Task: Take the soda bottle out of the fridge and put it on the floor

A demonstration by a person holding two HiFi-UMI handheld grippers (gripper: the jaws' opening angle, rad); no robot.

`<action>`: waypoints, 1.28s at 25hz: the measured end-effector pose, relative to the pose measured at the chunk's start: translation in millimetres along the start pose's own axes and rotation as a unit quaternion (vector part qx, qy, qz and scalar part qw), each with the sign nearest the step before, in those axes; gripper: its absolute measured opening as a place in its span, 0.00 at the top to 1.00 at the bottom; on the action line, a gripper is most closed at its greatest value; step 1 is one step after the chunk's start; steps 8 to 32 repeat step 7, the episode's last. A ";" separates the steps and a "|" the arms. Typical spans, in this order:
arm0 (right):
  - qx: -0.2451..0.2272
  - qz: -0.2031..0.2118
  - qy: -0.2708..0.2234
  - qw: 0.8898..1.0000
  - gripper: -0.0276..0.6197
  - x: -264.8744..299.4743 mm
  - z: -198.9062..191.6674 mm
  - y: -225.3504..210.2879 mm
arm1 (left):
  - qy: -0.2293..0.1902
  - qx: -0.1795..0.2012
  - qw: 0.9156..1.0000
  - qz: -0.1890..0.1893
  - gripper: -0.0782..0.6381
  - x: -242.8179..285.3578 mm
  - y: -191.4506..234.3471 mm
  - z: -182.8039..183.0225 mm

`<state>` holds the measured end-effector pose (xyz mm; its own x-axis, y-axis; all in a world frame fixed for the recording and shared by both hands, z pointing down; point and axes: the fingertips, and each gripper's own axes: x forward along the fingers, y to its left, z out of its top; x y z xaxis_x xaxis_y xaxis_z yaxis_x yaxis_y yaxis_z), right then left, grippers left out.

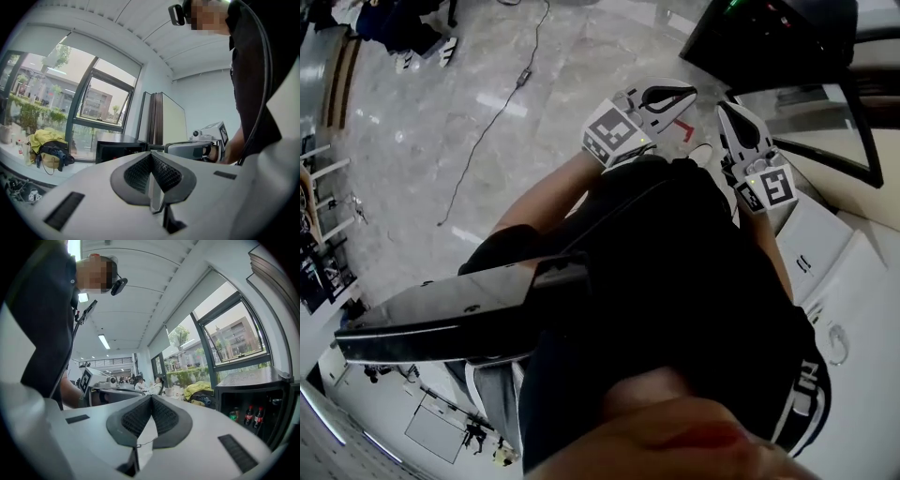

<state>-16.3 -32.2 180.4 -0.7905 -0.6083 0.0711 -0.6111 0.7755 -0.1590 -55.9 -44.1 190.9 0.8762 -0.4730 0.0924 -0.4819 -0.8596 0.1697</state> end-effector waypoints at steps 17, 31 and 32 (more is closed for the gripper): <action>0.000 0.006 -0.024 1.000 0.94 -16.3 2.9 -6.5 | 0.003 0.001 1.000 -0.008 0.89 21.3 -20.9 -3.0; 0.000 0.006 -0.024 1.000 0.94 -16.3 2.9 -6.5 | 0.003 0.001 1.000 -0.008 0.89 21.3 -20.9 -3.0; 0.000 0.006 -0.024 1.000 0.94 -16.3 2.9 -6.5 | 0.003 0.001 1.000 -0.008 0.89 21.3 -20.9 -3.0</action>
